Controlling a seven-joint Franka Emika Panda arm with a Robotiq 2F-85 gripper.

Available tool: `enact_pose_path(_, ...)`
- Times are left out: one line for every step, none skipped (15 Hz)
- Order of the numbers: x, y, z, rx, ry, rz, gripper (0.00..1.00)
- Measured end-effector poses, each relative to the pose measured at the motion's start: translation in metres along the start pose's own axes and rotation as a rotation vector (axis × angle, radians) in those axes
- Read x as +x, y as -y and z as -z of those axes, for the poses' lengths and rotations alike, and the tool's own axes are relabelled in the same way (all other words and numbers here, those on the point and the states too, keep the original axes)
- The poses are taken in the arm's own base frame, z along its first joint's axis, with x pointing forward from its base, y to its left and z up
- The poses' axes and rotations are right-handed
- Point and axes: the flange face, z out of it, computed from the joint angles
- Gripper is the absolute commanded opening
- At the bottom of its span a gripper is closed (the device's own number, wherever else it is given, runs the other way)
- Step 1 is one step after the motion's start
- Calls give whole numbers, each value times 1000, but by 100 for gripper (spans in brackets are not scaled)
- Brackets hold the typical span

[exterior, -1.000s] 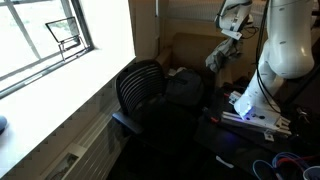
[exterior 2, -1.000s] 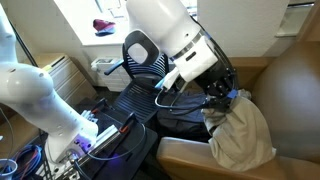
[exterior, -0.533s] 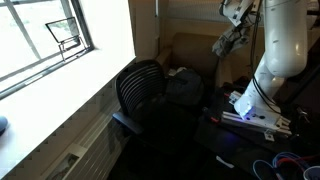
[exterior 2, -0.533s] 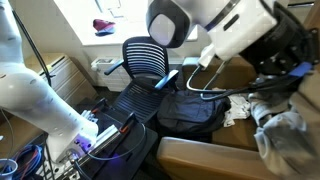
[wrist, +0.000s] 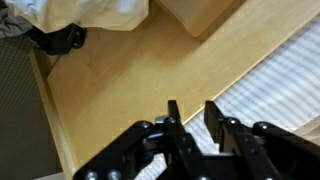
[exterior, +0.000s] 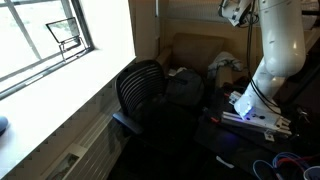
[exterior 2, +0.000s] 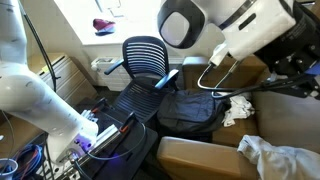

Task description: Move the gray cloth to the armrest of the brown chair

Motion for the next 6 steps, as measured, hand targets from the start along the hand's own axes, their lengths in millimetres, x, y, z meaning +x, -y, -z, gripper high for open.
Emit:
enact_pose_path(0, 0, 0, 3, -9, 2, 47)
enact_pose_path(1, 0, -1, -1, -18, 4, 55)
enact_pose_path(2, -2, -2, -6, -24, 7, 61)
enact_pose_path(2, -2, -3, -9, -28, 9, 64)
enact_pose_path(2, -2, -3, -11, -31, 11, 64)
enact_pose_path(2, -3, -4, -13, -34, 13, 64)
